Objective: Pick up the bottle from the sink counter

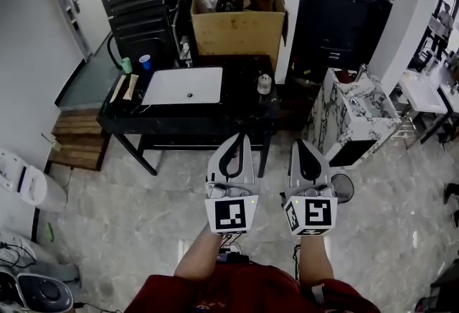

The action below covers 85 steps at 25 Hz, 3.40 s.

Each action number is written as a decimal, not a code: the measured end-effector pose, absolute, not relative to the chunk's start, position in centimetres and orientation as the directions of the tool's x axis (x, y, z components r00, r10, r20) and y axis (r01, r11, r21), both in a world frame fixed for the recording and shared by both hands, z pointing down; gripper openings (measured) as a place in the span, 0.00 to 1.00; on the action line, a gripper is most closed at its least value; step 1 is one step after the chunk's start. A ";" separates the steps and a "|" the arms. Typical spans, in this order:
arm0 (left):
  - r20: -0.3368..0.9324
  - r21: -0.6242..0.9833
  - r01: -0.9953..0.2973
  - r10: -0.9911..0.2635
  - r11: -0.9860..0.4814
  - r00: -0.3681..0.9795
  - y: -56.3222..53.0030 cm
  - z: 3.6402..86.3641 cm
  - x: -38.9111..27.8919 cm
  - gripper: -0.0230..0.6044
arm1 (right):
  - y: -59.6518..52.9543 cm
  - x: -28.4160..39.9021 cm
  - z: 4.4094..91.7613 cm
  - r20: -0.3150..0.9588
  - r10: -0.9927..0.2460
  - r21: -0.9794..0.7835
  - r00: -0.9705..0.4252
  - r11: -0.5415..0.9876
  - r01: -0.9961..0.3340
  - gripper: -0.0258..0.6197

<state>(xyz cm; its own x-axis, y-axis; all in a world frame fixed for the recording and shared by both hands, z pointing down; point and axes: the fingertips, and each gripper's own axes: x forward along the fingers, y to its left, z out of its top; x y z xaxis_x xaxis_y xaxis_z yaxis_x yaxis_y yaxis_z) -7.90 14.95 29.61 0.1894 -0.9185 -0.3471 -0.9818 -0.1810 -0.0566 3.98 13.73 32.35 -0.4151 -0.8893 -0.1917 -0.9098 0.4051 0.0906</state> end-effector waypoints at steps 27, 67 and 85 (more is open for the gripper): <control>-0.358 -0.042 -0.970 -0.903 -0.238 0.237 6.9 29.8 -13.3 0.04 | 6.5 -1.0 32.3 -0.208 -0.912 0.102 -0.354 0.340 -0.935 0.04; -0.365 -0.093 -0.974 -0.904 -0.204 0.224 -17.2 27.6 -0.6 0.04 | -18.2 11.3 30.6 -0.247 -0.889 0.057 -0.386 0.385 -0.921 0.04; -0.368 -0.084 -0.969 -0.897 -0.231 0.246 -25.5 28.0 -1.9 0.04 | -26.2 9.6 31.0 -0.249 -0.895 0.054 -0.371 0.369 -0.928 0.04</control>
<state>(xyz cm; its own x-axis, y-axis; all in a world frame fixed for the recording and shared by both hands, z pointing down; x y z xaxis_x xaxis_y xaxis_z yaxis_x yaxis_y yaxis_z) -1.94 -25.49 28.01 0.2460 -0.8967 -0.3680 -0.9692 -0.2313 -0.0842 9.56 -26.20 30.98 -0.3709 -0.8946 -0.2494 -0.9277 0.3695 0.0541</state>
